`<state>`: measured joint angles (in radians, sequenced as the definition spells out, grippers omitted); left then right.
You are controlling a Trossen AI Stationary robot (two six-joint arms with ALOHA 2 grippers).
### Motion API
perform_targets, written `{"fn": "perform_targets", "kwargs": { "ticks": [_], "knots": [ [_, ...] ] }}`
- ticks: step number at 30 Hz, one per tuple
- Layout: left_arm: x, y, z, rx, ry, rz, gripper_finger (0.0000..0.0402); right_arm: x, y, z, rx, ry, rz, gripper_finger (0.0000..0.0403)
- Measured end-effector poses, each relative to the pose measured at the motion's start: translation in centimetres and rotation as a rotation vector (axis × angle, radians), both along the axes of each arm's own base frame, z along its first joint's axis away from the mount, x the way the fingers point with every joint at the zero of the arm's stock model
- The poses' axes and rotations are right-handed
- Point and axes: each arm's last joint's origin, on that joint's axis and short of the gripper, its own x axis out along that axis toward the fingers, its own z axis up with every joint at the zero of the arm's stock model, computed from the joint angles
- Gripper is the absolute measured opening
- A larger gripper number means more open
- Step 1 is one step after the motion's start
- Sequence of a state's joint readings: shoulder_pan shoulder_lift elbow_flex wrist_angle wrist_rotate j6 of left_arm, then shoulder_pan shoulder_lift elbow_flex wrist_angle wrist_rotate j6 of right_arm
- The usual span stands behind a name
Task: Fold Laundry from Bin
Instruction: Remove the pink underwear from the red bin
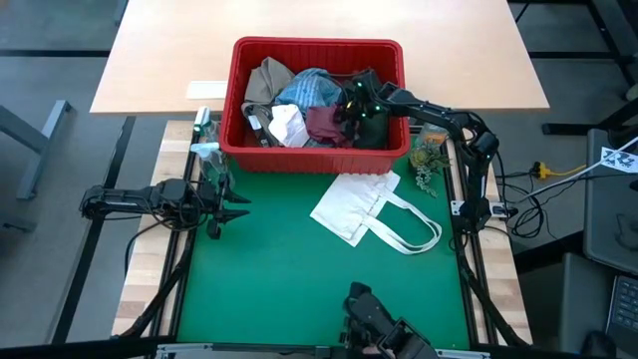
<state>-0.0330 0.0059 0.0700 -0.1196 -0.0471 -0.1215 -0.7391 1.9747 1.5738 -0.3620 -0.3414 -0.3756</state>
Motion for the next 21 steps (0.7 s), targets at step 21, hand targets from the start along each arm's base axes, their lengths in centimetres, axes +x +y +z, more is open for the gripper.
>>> {"fn": "perform_targets", "kwargs": {
  "ticks": [21],
  "knots": [
    [0.0,0.0,0.0,0.0,0.0,0.0,0.0141,0.23,0.29,0.21,0.063,-0.076,0.1,0.0155]
  ]
}}
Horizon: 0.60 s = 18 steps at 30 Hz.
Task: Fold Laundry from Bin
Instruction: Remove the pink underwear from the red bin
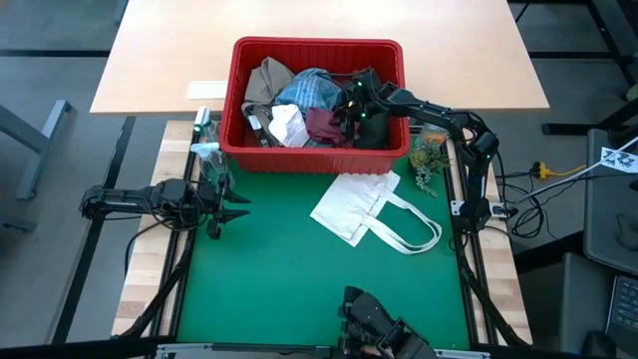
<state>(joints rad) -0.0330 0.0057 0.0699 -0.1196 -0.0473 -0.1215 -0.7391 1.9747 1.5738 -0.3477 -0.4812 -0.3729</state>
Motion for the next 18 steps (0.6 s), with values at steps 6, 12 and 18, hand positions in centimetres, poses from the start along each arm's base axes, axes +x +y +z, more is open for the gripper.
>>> {"fn": "perform_targets", "kwargs": {
  "ticks": [6,12,18],
  "knots": [
    [0.0,0.0,0.0,0.0,0.0,0.0,0.0141,0.0,0.0,0.0,-0.002,-0.002,0.0,0.0066],
    [0.0,0.0,0.0,0.0,0.0,0.0,0.0141,0.1,-0.1,0.1,-0.011,-0.011,0.0,0.0011],
    [0.0,0.0,0.0,0.0,0.0,0.0,0.0141,-0.1,0.1,1.1,-0.018,-0.02,0.0,0.0005]
  ]
}}
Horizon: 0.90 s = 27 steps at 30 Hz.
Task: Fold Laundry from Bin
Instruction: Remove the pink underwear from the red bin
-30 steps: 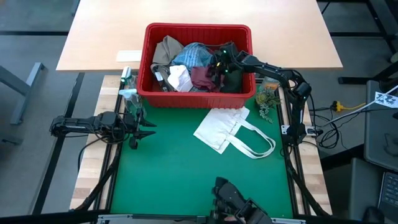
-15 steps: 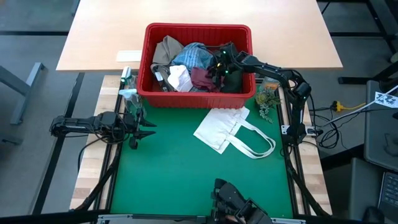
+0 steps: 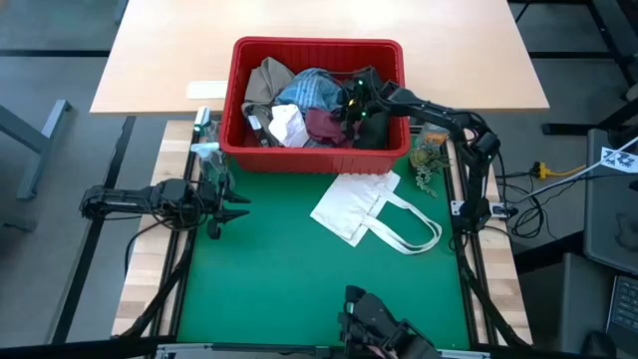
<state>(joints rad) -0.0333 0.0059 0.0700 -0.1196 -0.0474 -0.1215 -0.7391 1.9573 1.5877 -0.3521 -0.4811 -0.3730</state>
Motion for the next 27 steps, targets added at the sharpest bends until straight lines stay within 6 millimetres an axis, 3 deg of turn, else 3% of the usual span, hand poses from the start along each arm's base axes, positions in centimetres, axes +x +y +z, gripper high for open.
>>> {"fn": "perform_targets", "kwargs": {
  "ticks": [8,17,27],
  "knots": [
    [0.0,0.0,0.0,0.0,0.0,0.0,0.0141,0.3,0.7,5.2,-0.027,-0.031,0.016,0.0005],
    [0.0,0.0,0.1,0.0,-0.014,0.0,0.0141,1.6,3.8,11.0,-0.053,-0.049,0.1,0.0003],
    [-0.4,0.0,3.3,-0.009,-0.34,0.005,0.0141,2.4,8.5,16.8,-0.103,-0.086,0.193,0.0002]
  ]
}}
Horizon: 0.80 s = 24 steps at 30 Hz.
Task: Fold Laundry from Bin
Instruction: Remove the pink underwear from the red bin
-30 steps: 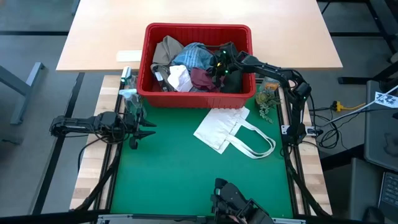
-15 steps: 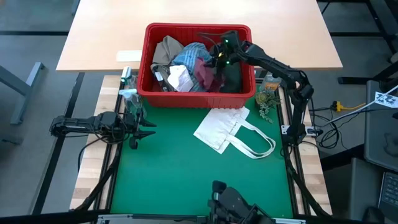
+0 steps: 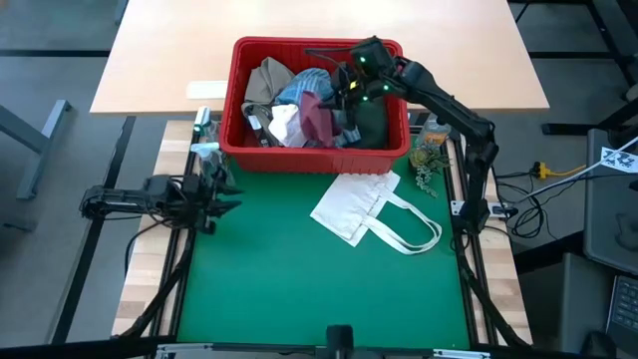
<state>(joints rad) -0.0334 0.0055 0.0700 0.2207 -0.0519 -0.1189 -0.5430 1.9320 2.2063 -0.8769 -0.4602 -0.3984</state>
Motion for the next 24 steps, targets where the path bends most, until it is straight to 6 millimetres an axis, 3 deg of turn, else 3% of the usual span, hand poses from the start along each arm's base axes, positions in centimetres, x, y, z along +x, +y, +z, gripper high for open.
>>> {"fn": "perform_targets", "kwargs": {
  "ticks": [9,15,24],
  "knots": [
    [-1.1,0.9,2.1,-0.06,-0.23,0.311,0.0141,0.5,3.9,1.7,-0.002,0.024,0.073,0.0002],
    [-1.0,0.9,2.2,-0.066,-0.24,0.32,0.0141,1.4,6.9,1.9,0.0,0.029,0.152,0.0002],
    [-0.2,0.8,2.5,-0.056,-0.244,0.297,0.0141,1.0,11.8,3.8,-0.015,-0.018,0.266,0.0002]
  ]
}}
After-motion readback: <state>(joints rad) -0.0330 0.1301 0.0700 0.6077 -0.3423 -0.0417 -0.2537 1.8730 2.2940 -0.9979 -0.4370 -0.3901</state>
